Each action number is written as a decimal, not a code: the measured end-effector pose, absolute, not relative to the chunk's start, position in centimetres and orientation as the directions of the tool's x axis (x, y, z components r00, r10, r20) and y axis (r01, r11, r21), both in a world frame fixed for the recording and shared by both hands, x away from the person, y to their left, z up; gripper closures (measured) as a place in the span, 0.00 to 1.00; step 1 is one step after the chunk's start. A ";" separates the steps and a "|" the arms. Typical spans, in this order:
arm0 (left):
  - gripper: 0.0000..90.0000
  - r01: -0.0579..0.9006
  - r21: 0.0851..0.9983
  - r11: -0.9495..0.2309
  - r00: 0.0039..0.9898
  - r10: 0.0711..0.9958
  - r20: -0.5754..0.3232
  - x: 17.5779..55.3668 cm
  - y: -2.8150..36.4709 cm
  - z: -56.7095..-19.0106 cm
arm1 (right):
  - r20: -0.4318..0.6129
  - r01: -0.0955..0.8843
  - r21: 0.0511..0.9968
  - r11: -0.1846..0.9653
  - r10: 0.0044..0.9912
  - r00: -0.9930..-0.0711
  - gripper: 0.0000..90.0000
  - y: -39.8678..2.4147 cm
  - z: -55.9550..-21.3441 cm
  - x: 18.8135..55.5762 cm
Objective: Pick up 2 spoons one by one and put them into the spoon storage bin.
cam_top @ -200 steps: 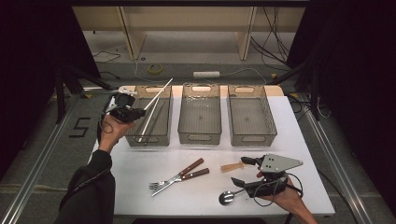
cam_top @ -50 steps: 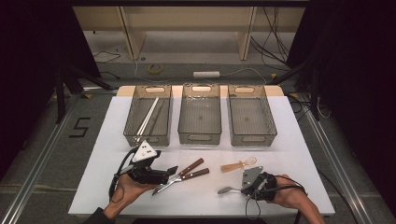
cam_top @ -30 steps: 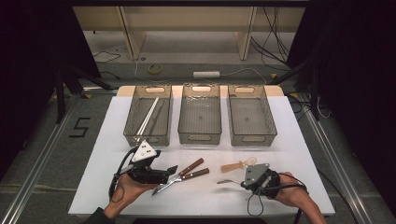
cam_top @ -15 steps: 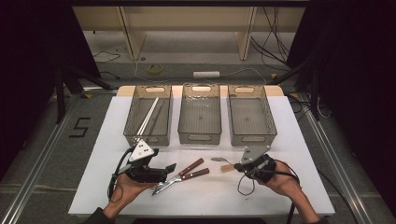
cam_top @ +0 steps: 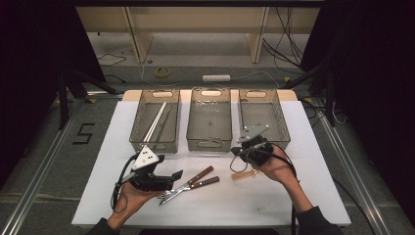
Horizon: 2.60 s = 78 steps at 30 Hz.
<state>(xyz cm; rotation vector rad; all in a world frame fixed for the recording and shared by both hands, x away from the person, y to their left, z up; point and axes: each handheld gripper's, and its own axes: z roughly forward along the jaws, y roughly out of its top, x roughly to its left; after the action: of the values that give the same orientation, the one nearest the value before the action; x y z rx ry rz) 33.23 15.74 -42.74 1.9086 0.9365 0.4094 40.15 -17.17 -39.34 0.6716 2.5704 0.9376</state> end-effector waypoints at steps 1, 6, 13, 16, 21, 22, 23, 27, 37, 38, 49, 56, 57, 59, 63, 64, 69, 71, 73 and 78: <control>0.17 0.438 0.859 -0.267 0.651 0.753 -0.098 33.2 15.8 -42.7 | -0.131 0.327 0.670 0.667 0.539 -0.832 1.00 -16.9 -39.1 40.5; 0.17 0.433 0.863 -0.259 0.649 0.755 -0.099 33.1 15.9 -42.7 | -0.117 0.358 0.683 0.637 0.579 -0.807 1.00 -15.6 -38.3 42.2; 0.17 0.427 0.872 -0.240 0.646 0.756 -0.108 32.9 16.0 -42.5 | -0.082 0.402 0.702 0.588 0.627 -0.774 1.00 -14.4 -38.0 44.3; 0.17 0.423 0.875 -0.235 0.645 0.756 -0.110 32.9 16.1 -42.5 | -0.074 0.412 0.707 0.575 0.639 -0.766 1.00 -13.9 -37.8 45.3; 0.17 0.417 0.879 -0.230 0.645 0.756 -0.108 32.8 16.2 -42.5 | -0.056 0.432 0.713 0.552 0.659 -0.750 1.00 -13.0 -37.3 46.7; 0.17 0.418 0.879 -0.228 0.644 0.757 -0.110 32.8 16.2 -42.5 | -0.051 0.437 0.715 0.546 0.664 -0.746 1.00 -12.9 -37.3 47.0; 0.17 0.418 0.880 -0.227 0.644 0.757 -0.111 32.7 16.2 -42.5 | -0.047 0.444 0.715 0.541 0.670 -0.741 1.00 -12.8 -37.3 47.3; 0.17 0.417 0.880 -0.228 0.646 0.755 -0.110 32.7 16.2 -42.5 | -0.034 0.459 0.719 0.523 0.685 -0.728 1.00 -12.4 -37.3 48.2; 0.17 0.410 0.883 -0.229 0.649 0.753 -0.106 32.7 16.1 -42.5 | -0.017 0.488 0.721 0.492 0.716 -0.698 1.00 -11.8 -37.5 49.7; 0.17 0.409 0.883 -0.229 0.649 0.753 -0.106 32.7 16.1 -42.5 | -0.015 0.491 0.722 0.488 0.721 -0.693 1.00 -11.8 -37.5 49.9; 0.17 0.407 0.887 -0.221 0.649 0.753 -0.110 32.6 16.0 -42.5 | -0.004 0.510 0.727 0.460 0.745 -0.667 1.00 -11.1 -37.4 51.3; 0.17 0.391 0.897 -0.205 0.649 0.753 -0.111 32.5 16.1 -42.3 | -0.005 0.522 0.729 0.443 0.766 -0.643 1.00 -10.5 -37.5 52.1; 0.17 0.390 0.898 -0.205 0.650 0.752 -0.110 32.5 16.1 -42.3 | -0.005 0.522 0.732 0.439 0.769 -0.640 1.00 -10.4 -37.6 52.2; 0.17 0.387 0.901 -0.199 0.650 0.751 -0.114 32.5 16.1 -42.3 | -0.006 0.522 0.733 0.436 0.772 -0.636 1.00 -10.2 -37.7 52.4; 0.17 0.381 0.904 -0.193 0.650 0.751 -0.114 32.5 16.3 -42.2 | -0.006 0.539 0.722 0.434 0.783 -0.623 1.00 -10.0 -38.4 52.8; 0.17 0.381 0.905 -0.192 0.650 0.751 -0.114 32.5 16.3 -42.2 | -0.005 0.544 0.719 0.433 0.786 -0.619 1.00 -10.0 -38.6 52.8; 0.17 0.378 0.906 -0.191 0.650 0.752 -0.113 32.5 16.3 -42.2 | -0.006 0.557 0.705 0.439 0.790 -0.613 1.00 -9.6 -39.4 53.0; 0.17 0.378 0.906 -0.188 0.649 0.752 -0.114 32.5 16.3 -42.2 | -0.006 0.561 0.700 0.442 0.789 -0.614 1.00 -9.4 -39.6 53.0; 0.17 0.379 0.905 -0.192 0.650 0.752 -0.113 32.5 16.3 -42.2 | -0.006 0.564 0.697 0.444 0.790 -0.614 1.00 -9.3 -39.9 53.0; 0.17 0.378 0.906 -0.188 0.650 0.751 -0.115 32.5 16.3 -42.2 | 0.001 0.577 0.680 0.451 0.787 -0.617 1.00 -9.1 -40.8 53.0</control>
<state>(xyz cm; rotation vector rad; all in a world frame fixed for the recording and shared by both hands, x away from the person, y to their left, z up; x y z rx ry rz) 32.46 16.31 -42.19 1.8010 0.9064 0.4365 53.00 -9.05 -40.80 1.1653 2.3911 0.9398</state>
